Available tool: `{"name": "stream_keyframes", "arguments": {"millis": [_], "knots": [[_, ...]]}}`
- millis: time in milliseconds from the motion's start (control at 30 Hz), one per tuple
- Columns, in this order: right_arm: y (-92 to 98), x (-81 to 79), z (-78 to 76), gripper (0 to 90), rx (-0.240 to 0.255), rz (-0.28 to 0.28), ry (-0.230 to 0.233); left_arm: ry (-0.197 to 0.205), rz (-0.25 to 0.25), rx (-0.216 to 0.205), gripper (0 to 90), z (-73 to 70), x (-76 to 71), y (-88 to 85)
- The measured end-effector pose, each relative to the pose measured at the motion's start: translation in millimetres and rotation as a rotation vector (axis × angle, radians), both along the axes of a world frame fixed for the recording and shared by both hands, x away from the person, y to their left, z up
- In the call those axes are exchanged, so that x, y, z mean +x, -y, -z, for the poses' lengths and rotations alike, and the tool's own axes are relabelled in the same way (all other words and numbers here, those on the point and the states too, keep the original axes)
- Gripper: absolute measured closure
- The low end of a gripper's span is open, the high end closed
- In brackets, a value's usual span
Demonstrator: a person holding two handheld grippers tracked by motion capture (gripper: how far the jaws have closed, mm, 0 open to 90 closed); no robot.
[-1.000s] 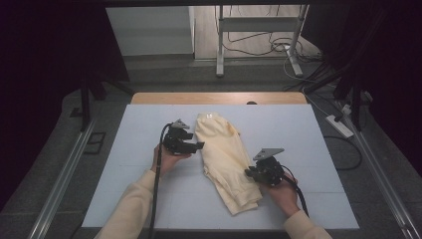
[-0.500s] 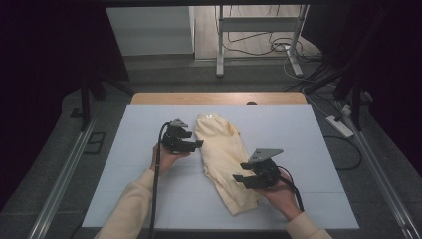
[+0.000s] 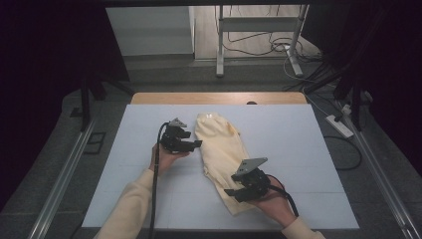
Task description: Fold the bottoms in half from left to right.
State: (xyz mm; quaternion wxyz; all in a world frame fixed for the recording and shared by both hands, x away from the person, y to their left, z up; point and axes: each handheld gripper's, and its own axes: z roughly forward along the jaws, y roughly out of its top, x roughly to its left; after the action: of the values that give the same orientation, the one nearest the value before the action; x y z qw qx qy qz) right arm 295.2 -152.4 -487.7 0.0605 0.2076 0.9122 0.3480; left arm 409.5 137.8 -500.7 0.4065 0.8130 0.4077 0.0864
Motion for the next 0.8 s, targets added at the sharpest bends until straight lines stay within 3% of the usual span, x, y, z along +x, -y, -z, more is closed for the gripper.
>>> {"name": "stream_keyframes", "arguments": {"millis": [167,333,400,500,700,800], "knots": [[-2.0,2.0,11.8,47.7,-0.059,0.007,-0.024,0.000,0.000,0.000,31.9,-0.1,-0.2,-0.1],[1.4,5.2,12.5,72.1,-0.044,0.002,-0.070,-0.003,-0.001,0.001,31.7,0.3,-0.1,-0.3],[2.1,5.1,11.0,77.5,-0.038,-0.006,-0.078,-0.003,-0.001,0.001,31.7,0.2,-0.2,-0.2],[3.0,4.2,6.7,79.0,-0.029,-0.010,-0.077,0.003,-0.001,0.000,31.7,-0.5,-0.3,-0.5],[1.5,-2.1,-7.9,78.8,0.053,-0.028,-0.073,0.002,-0.003,0.001,31.6,-0.5,0.4,-2.2],[-4.1,-4.3,-1.3,77.0,0.029,-0.046,-0.082,0.002,-0.002,0.001,31.5,-0.6,0.2,-2.0]]}}
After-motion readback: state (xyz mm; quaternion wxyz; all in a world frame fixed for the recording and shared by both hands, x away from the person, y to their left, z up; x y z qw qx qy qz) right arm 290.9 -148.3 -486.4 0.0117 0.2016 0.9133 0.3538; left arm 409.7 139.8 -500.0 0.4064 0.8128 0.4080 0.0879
